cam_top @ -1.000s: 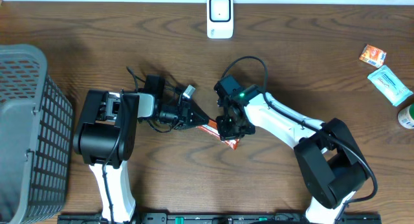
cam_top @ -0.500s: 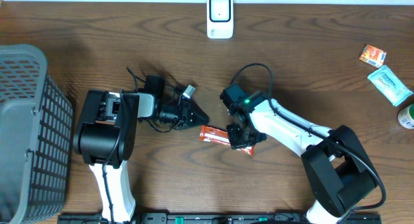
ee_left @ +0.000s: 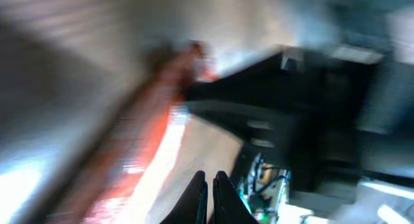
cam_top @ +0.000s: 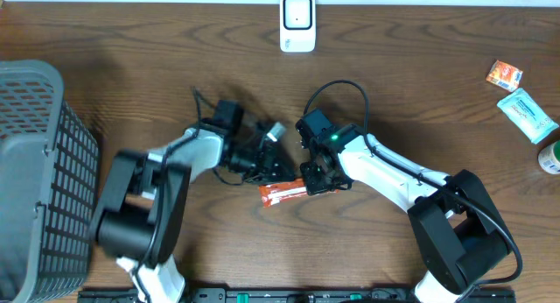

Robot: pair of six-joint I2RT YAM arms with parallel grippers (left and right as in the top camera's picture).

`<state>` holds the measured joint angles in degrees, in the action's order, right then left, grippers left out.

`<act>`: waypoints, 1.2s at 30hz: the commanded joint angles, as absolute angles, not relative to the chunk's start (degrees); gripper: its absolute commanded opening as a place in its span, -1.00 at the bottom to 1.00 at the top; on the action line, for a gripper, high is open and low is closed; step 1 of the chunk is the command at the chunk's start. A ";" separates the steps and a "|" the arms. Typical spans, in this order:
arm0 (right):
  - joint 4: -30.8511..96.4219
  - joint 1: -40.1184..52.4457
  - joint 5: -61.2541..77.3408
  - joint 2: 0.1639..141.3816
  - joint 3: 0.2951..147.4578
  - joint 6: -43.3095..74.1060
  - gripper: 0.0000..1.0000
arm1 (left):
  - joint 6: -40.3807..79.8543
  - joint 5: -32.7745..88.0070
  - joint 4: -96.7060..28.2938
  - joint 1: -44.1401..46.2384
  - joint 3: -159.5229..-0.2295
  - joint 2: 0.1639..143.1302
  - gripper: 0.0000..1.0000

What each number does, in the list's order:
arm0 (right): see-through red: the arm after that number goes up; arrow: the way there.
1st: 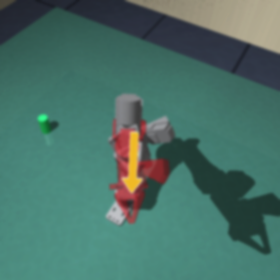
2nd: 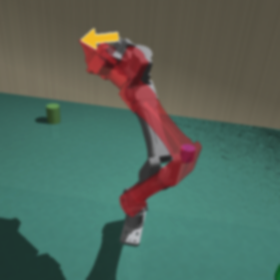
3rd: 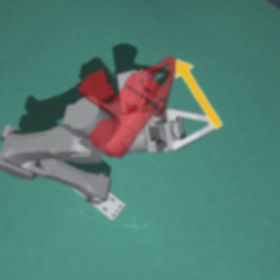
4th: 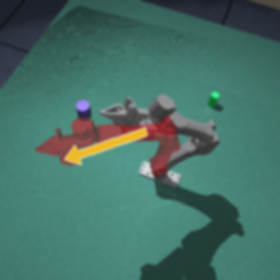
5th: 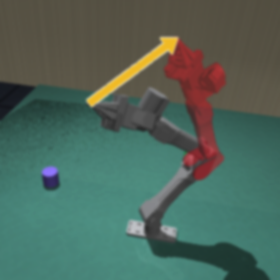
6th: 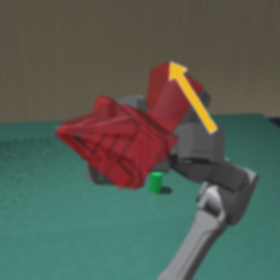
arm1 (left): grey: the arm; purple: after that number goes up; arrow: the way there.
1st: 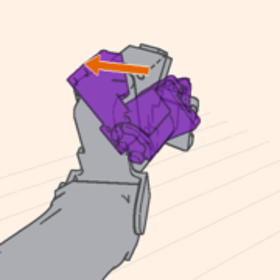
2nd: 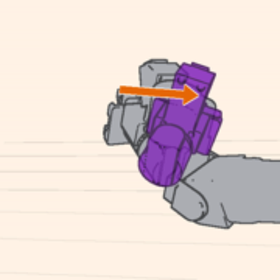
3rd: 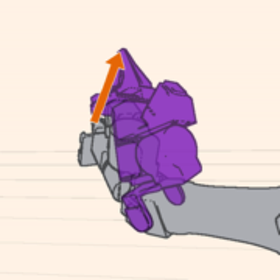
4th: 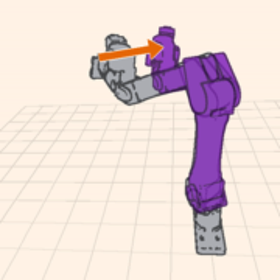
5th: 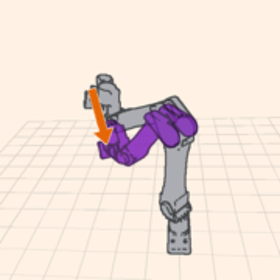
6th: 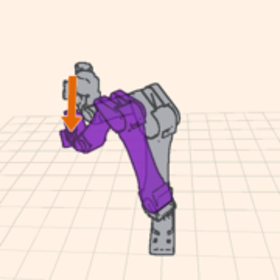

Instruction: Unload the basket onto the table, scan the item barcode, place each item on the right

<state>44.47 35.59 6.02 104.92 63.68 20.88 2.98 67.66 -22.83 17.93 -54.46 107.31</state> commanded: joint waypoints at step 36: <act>50.54 33.28 5.54 102.91 66.30 26.15 -0.98 | 38.87 45.08 -2.04 19.77 -37.80 107.48 -0.85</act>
